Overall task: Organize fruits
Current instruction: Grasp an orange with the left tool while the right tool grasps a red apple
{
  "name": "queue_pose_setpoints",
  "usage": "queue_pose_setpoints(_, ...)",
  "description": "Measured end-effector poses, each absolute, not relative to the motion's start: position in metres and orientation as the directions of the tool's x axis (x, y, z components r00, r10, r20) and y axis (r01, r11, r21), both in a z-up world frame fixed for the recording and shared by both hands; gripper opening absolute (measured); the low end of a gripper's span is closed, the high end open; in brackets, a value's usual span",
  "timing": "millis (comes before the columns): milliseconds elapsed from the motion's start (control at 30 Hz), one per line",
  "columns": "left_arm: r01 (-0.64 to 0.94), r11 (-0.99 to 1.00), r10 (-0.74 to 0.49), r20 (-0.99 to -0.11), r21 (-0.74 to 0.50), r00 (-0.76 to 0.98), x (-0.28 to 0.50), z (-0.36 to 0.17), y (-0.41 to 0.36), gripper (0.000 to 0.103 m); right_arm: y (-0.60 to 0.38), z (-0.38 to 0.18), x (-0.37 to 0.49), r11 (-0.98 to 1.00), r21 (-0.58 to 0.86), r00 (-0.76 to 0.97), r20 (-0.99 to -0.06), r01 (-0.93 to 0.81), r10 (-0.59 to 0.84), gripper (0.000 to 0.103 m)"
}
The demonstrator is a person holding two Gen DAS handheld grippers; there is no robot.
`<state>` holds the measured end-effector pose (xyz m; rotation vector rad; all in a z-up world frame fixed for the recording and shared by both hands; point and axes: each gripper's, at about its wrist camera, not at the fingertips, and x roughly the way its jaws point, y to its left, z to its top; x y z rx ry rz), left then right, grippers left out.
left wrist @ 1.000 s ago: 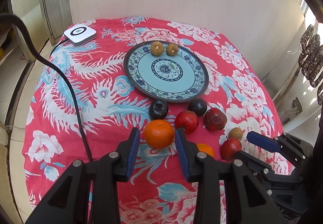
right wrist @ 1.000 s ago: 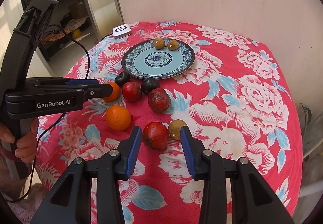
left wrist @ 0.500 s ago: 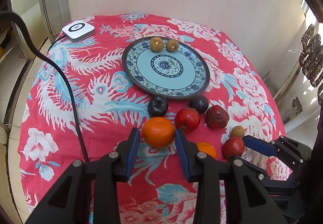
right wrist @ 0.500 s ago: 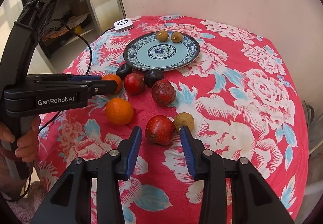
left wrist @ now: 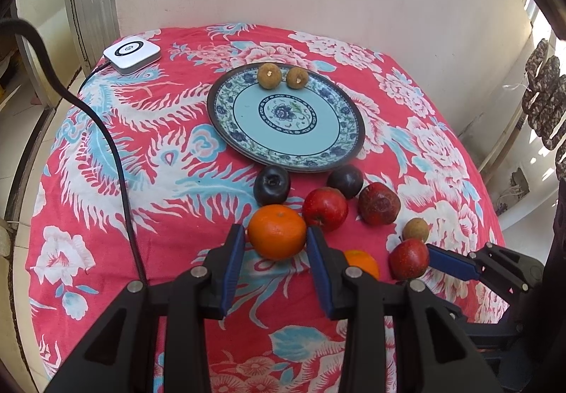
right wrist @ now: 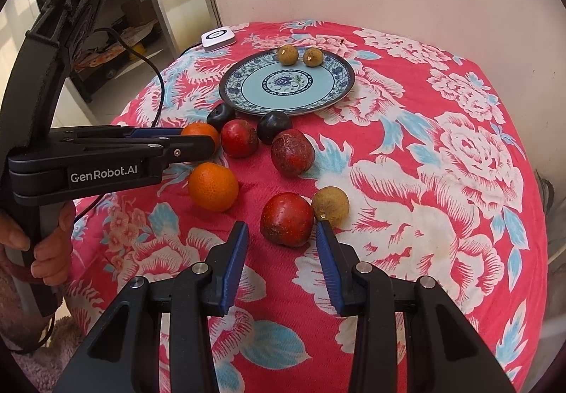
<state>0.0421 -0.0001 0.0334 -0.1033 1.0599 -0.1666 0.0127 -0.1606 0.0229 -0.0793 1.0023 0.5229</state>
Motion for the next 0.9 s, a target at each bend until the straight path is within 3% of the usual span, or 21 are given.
queue_pose_setpoints(900,0.069,0.977,-0.208,-0.846,-0.2,0.49,0.0394,0.0364,0.0066,0.036,-0.1623,0.0245,0.0119,0.879,0.171,0.445,-0.809,-0.446,0.383,0.032)
